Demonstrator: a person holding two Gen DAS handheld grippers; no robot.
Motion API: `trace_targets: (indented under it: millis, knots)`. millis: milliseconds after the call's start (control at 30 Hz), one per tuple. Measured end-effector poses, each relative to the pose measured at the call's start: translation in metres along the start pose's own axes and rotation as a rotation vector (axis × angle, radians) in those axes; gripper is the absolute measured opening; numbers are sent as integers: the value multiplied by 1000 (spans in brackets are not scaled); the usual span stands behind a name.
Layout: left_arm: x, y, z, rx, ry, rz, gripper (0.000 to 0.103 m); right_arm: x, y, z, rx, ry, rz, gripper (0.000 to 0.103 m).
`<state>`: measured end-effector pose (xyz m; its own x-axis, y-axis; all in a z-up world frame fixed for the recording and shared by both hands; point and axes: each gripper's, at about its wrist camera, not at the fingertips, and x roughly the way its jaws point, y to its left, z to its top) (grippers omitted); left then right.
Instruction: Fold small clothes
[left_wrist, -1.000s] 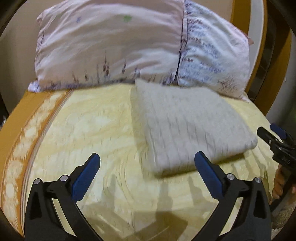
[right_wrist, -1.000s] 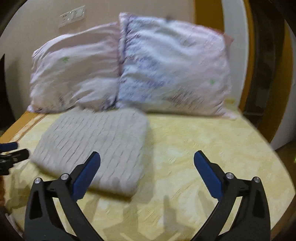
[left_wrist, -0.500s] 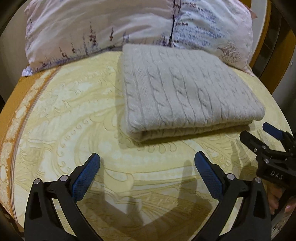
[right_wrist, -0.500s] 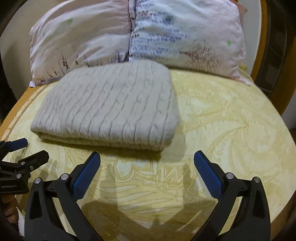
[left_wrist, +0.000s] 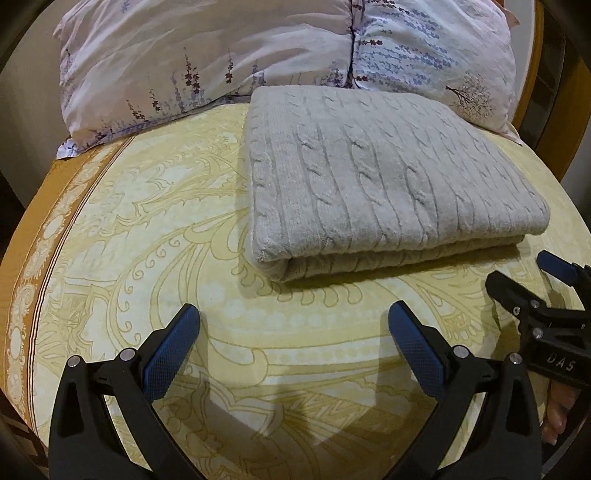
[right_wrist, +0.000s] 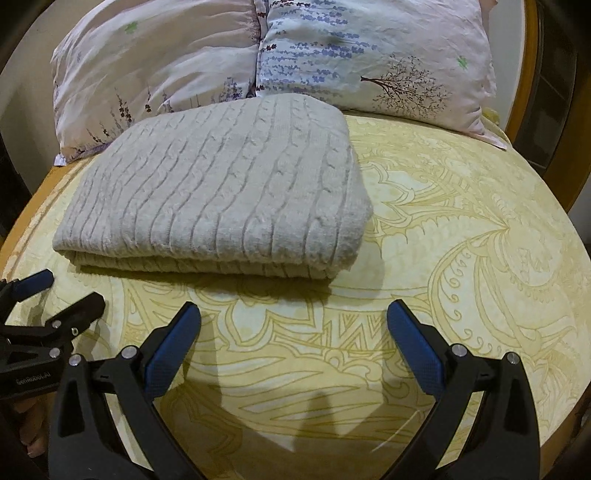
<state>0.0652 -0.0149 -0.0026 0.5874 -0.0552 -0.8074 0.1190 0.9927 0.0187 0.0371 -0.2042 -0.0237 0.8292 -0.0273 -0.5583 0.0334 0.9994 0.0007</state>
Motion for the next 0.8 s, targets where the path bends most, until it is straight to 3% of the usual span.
trace_targets:
  millis: [800]
  knots:
    - [3,2,2,2,1,6,102,1,1,0,-6,-1,3,101]
